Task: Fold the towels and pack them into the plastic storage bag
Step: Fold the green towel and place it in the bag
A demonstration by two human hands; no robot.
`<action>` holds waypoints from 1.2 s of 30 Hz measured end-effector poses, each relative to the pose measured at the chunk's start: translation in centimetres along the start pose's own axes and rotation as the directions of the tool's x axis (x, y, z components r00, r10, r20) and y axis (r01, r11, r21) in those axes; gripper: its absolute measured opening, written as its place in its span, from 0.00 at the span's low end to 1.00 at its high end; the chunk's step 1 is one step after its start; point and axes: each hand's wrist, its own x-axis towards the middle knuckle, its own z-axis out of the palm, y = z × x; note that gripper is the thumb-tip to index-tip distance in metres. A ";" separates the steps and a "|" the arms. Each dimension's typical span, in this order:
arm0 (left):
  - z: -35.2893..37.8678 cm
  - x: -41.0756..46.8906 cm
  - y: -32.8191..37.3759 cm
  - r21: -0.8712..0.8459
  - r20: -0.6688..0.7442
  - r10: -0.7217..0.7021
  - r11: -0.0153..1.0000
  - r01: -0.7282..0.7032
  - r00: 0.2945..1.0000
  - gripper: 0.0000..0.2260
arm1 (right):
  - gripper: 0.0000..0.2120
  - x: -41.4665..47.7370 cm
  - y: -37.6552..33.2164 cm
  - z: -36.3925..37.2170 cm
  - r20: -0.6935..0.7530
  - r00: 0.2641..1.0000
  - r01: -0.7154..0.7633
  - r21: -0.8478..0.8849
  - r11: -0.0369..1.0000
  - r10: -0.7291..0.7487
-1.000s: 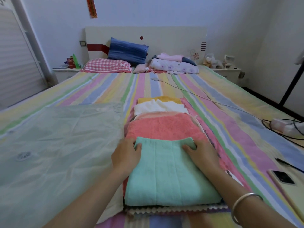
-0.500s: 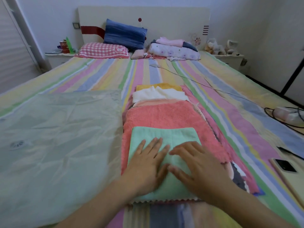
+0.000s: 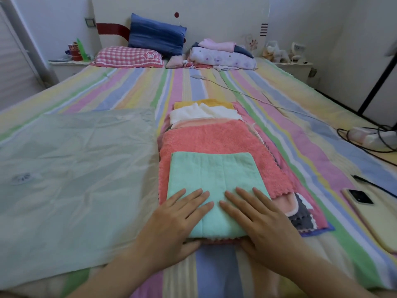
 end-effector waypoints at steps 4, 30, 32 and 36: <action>-0.2 -0.4 -0.2 -0.117 0.029 -0.022 0.993 0.026 0.999 0.29 | 0.32 -0.5 -0.9 0.4 -0.047 0.998 -0.045 0.009 0.999 0.046; -4.8 0.0 -1.3 -0.812 -0.136 -0.600 0.523 0.258 0.789 0.09 | 0.17 0.5 2.0 -6.7 -0.106 0.831 -0.230 0.829 0.510 0.546; -3.6 0.9 -1.8 -0.774 -0.107 -0.678 0.515 0.367 0.727 0.09 | 0.15 1.8 2.5 -5.4 -0.078 0.783 -0.288 0.834 0.470 0.617; -1.1 3.3 -3.0 -0.642 -0.085 -0.761 0.536 0.549 0.643 0.12 | 0.11 3.8 2.9 -2.4 -0.044 0.712 -0.444 0.745 0.498 0.700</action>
